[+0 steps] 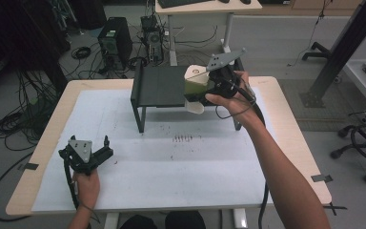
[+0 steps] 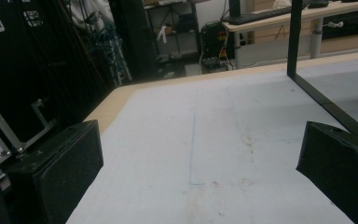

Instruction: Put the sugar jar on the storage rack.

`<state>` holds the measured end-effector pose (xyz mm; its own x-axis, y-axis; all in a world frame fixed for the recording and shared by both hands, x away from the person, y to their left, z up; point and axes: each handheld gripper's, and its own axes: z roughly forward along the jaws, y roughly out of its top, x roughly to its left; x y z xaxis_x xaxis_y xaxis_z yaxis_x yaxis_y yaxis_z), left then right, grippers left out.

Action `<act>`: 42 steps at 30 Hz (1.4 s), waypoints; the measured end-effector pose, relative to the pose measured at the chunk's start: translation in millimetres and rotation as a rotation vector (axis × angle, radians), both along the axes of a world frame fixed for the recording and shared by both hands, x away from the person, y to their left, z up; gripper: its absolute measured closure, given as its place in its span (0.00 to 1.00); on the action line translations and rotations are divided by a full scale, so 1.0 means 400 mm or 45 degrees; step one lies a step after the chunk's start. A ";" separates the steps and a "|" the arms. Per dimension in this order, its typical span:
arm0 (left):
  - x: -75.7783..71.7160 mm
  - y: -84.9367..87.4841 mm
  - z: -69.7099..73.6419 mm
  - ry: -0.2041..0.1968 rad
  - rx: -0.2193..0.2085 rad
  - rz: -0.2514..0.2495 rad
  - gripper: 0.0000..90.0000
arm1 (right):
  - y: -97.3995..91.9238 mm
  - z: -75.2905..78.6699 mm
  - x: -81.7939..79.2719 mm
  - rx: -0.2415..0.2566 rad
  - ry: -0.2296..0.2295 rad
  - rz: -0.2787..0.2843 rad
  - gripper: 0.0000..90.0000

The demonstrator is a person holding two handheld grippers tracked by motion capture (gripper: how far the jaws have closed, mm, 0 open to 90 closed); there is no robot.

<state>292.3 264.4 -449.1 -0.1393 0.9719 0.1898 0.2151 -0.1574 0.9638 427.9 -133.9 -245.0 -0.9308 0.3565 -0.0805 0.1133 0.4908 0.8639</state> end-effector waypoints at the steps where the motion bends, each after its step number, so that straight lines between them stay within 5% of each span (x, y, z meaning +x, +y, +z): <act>1: 0.000 -0.001 0.000 -0.001 0.001 0.000 0.00 | -0.006 0.002 0.018 -0.004 0.004 -0.028 0.32; 20: 0.001 -0.001 -0.001 0.005 0.006 0.005 0.00 | -0.042 -0.053 0.149 -0.018 0.074 -0.239 0.32; 42: 0.001 -0.001 -0.001 0.005 0.009 0.008 0.00 | -0.030 -0.081 0.181 -0.006 0.083 -0.287 0.32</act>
